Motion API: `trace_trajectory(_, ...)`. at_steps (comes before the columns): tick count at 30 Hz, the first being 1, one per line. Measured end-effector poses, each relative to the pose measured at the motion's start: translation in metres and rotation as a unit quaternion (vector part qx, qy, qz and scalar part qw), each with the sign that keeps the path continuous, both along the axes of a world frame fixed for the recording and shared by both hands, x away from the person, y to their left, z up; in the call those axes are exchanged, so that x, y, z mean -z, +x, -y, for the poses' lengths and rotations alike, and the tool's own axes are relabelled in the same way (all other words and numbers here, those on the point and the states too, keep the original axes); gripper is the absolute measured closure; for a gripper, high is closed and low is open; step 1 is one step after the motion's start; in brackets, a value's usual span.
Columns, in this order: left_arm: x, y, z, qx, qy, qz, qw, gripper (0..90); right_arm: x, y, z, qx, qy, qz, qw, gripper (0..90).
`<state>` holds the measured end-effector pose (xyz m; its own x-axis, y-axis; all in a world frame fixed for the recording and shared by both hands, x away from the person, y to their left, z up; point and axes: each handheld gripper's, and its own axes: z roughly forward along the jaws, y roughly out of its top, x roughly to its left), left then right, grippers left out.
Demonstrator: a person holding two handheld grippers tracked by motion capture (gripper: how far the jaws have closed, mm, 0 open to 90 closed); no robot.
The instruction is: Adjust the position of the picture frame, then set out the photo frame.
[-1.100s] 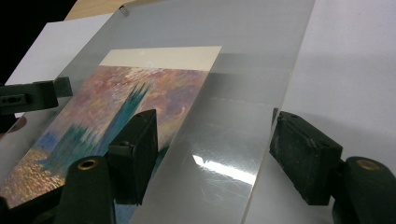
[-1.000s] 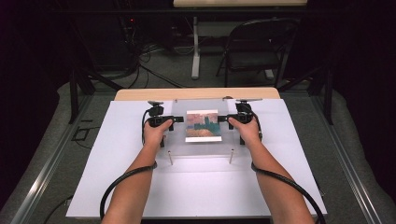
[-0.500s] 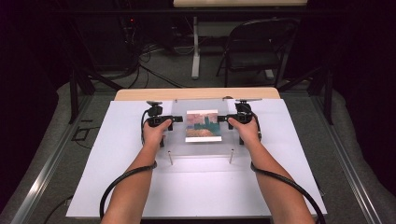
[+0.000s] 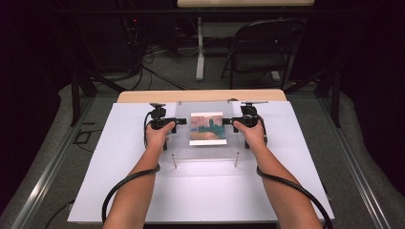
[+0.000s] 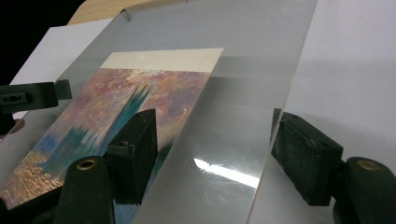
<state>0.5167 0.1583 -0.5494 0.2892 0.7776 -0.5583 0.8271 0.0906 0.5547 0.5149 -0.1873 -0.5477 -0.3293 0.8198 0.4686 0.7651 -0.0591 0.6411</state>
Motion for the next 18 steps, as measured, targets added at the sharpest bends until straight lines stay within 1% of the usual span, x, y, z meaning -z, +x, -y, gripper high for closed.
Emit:
trace_trajectory(3,-0.001,-0.001,-0.001,-0.002,-0.005,0.001,1.0000,39.5,-0.002,-0.001,0.000,-0.003,-0.003,0.003,1.0000,31.9)
trace_trajectory(4,-0.002,-0.001,-0.002,-0.003,-0.007,0.005,1.0000,39.8,-0.002,-0.001,0.000,-0.006,-0.006,0.006,0.9999,31.9)
trace_trajectory(8,-0.004,-0.003,-0.003,-0.005,-0.010,0.012,0.9999,40.4,-0.006,-0.002,-0.001,-0.003,-0.005,0.013,0.9999,31.9)
trace_trajectory(11,-0.008,-0.005,-0.005,-0.008,-0.014,0.020,0.9997,41.8,-0.010,-0.004,-0.003,-0.007,-0.010,0.025,0.9996,32.0)
trace_trajectory(12,-0.008,-0.005,-0.005,-0.008,-0.014,0.020,0.9997,42.3,-0.010,-0.004,-0.003,-0.007,-0.010,0.025,0.9996,32.0)
trace_trajectory(13,-0.009,-0.005,-0.006,-0.007,-0.014,0.022,0.9996,43.1,-0.012,-0.005,-0.003,-0.008,-0.010,0.032,0.9994,32.0)
trace_trajectory(15,-0.012,-0.005,-0.006,-0.007,-0.014,0.025,0.9995,43.4,-0.013,-0.006,-0.003,-0.009,-0.012,0.035,0.9993,32.0)
trace_trajectory(16,-0.014,-0.006,-0.006,-0.004,-0.011,0.028,0.9996,43.4,-0.015,-0.008,-0.002,-0.011,-0.013,0.040,0.9990,32.0)
trace_trajectory(17,-0.015,-0.007,-0.005,-0.003,-0.010,0.030,0.9995,43.4,-0.016,-0.009,-0.002,-0.011,-0.013,0.039,0.9991,32.1)
trace_trajectory(18,-0.015,-0.007,-0.005,-0.003,-0.010,0.030,0.9995,43.4,-0.017,-0.009,-0.001,-0.013,-0.014,0.043,0.9989,32.1)
